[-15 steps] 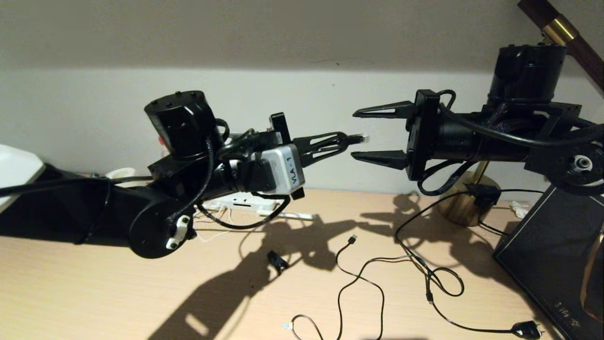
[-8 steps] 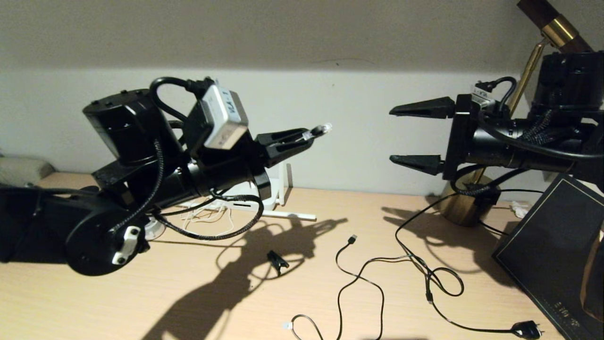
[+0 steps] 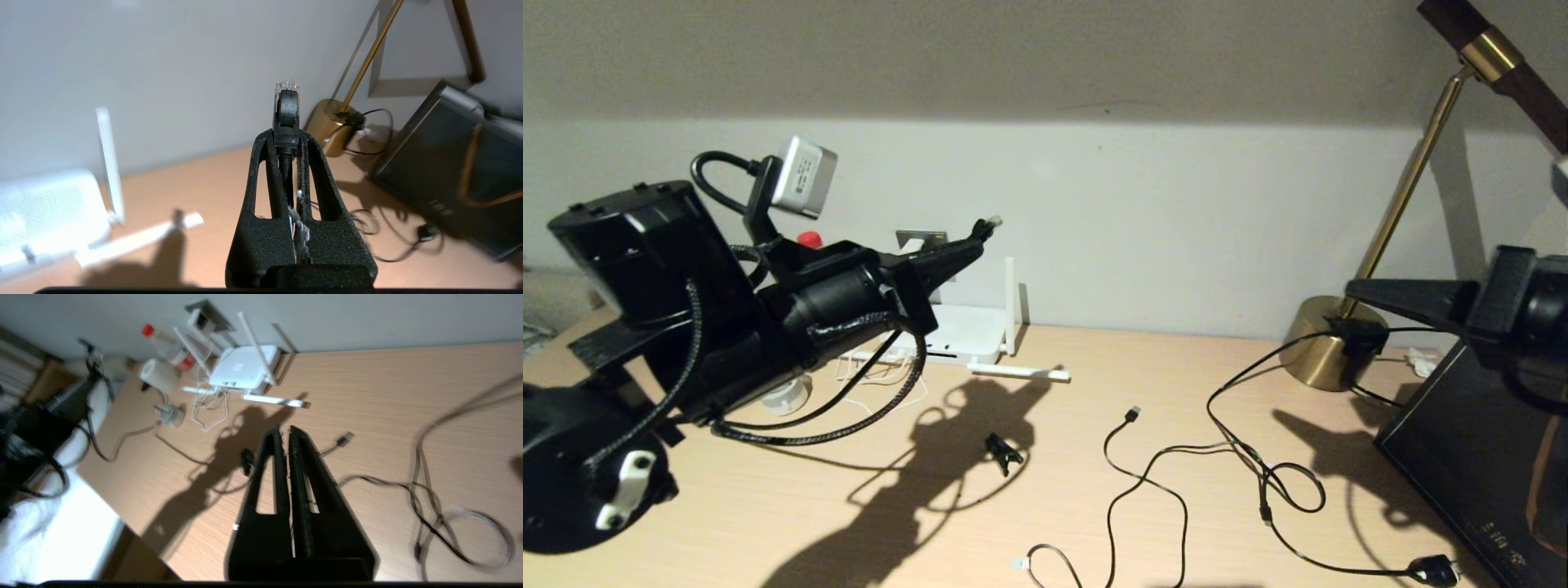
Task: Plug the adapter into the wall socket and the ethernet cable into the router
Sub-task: Align cable and router interface
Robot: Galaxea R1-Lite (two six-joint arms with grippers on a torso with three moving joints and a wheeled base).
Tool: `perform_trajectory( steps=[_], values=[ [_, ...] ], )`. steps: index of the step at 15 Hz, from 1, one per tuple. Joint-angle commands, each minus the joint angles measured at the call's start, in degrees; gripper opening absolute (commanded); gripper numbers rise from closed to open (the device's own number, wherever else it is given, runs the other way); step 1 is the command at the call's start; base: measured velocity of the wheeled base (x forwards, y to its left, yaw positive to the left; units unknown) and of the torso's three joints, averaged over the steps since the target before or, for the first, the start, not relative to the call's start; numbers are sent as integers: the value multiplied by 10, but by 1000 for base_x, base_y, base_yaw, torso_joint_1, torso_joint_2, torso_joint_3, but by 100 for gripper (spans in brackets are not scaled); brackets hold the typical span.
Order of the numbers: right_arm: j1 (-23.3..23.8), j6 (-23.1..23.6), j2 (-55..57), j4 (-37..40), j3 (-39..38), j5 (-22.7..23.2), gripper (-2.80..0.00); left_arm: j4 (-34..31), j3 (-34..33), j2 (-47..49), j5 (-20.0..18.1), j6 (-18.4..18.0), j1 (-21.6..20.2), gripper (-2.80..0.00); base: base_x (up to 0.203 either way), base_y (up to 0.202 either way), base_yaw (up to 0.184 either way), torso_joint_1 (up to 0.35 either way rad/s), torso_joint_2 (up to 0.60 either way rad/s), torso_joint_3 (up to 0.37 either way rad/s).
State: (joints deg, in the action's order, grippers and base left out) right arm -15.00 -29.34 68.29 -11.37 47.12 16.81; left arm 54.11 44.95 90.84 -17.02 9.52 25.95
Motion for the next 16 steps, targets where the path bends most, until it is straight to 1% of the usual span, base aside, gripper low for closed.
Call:
perform_trajectory(
  steps=[1,2,3,4,5,7,8,9,10,11,12,13,14,15,16],
  values=[
    [6,22,-135,16,-67,-20,-280,1,-22,-28,17,86,14,-280,0,0,0,0,0,0],
    [8,30,-165,21,-92,-38,-280,4,-25,-33,32,133,32,-280,0,0,0,0,0,0],
    [9,35,-186,25,-107,-62,-280,6,-24,-37,52,152,46,-280,0,0,0,0,0,0],
    [10,48,-200,30,-117,-99,-280,6,-19,-34,63,154,48,-280,0,0,0,0,0,0],
    [10,83,-215,41,-128,-128,-280,5,-15,-31,69,156,47,-280,0,0,0,0,0,0],
    [10,156,-261,50,-160,-185,-280,7,-35,-20,79,157,48,-280,0,0,0,0,0,0],
    [10,191,-281,51,-172,-228,-280,8,-45,-17,107,155,49,-280,0,0,0,0,0,0],
    [10,207,-295,52,-178,-266,-280,8,-53,-15,134,150,49,-280,0,0,0,0,0,0],
    [14,213,-303,53,-180,-309,-280,10,-68,-15,141,147,49,-280,0,0,0,0,0,0],
    [37,214,-306,53,-180,-328,-280,12,-84,-14,144,145,49,-280,0,0,0,0,0,0],
    [87,218,-312,53,-181,-338,-280,13,-93,-13,149,144,47,-280,0,0,0,0,0,0],
    [136,228,-326,53,-187,-343,-280,13,-98,-8,164,144,46,-280,0,0,0,0,0,0],
    [172,259,-352,53,-199,-347,-280,14,-101,0,184,144,47,-280,0,0,0,0,0,0],
    [186,294,-382,53,-213,-339,-280,14,-104,-3,205,144,49,-280,0,0,0,0,0,0],
    [187,312,-406,53,-234,-298,-280,14,-113,-15,211,144,51,-280,0,0,0,0,0,0]
  ],
)
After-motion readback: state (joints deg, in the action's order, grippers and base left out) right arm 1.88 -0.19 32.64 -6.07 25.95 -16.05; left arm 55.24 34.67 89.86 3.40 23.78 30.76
